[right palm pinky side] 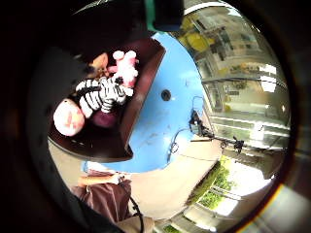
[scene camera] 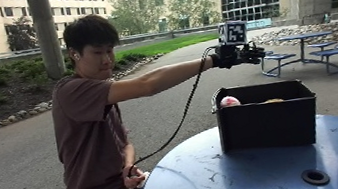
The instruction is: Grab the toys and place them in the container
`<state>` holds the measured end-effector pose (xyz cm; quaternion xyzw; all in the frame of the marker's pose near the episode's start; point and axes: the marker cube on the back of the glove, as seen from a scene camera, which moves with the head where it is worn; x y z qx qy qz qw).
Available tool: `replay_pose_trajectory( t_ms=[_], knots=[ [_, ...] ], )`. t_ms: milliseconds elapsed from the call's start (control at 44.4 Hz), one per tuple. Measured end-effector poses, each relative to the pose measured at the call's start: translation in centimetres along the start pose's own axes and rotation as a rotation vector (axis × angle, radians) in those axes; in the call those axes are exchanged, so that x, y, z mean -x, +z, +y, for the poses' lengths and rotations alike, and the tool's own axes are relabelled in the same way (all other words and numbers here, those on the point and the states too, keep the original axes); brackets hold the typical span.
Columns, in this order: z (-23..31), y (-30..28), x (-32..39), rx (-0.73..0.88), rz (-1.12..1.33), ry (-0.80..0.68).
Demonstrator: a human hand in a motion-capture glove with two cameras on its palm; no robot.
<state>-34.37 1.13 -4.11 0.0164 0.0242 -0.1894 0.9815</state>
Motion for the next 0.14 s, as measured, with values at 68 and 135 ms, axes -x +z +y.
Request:
replay_pose_trajectory(
  t_ms=[68, 135],
  knots=[
    [0.7, 0.1, -0.3, -0.019, -0.002, -0.103],
    [1.2, 0.1, -1.1, -0.039, -0.016, -0.131]
  ],
)
